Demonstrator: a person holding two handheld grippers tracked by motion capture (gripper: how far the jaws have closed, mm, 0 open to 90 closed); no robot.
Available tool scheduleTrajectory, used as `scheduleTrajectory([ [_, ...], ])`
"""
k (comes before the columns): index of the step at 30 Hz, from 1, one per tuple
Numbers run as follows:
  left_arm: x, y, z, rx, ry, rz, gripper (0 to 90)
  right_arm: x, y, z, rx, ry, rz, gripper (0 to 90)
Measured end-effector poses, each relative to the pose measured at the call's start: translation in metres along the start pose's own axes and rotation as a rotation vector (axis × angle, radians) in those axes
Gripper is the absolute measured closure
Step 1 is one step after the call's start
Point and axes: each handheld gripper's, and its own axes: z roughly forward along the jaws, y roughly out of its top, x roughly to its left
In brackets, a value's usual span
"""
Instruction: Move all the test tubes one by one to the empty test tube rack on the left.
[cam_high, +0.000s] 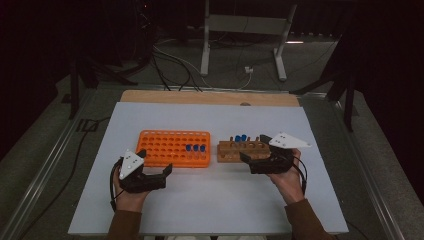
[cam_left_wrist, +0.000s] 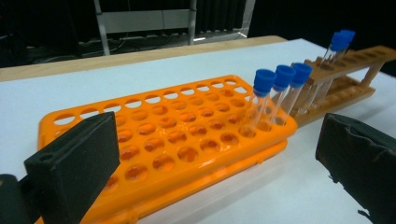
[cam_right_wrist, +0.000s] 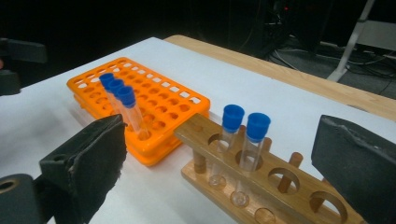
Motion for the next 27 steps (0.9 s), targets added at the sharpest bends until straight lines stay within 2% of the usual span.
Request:
scheduleTrajectory([
  [6, 0.001, -0.003, -0.004, 0.006, 0.016, 0.024, 0.8, -0.007, -0.001, 0.003, 0.007, -0.016, 0.012, 3.6],
  [14, 0.005, -0.006, -0.004, 0.004, 0.034, 0.007, 0.8, -0.020, -0.005, 0.015, 0.040, -0.056, 0.037, 11.0],
  [18, 0.010, -0.009, -0.001, 0.009, 0.052, -0.007, 0.8, -0.027, -0.006, 0.024, 0.062, -0.068, 0.050, 19.5],
  [21, 0.012, -0.011, 0.000, 0.012, 0.056, -0.015, 0.8, -0.028, -0.008, 0.030, 0.087, -0.088, 0.046, 30.0],
  [27, 0.011, -0.011, 0.001, 0.013, 0.055, -0.013, 0.8, -0.028, -0.011, 0.042, 0.118, -0.092, 0.028, 51.0],
])
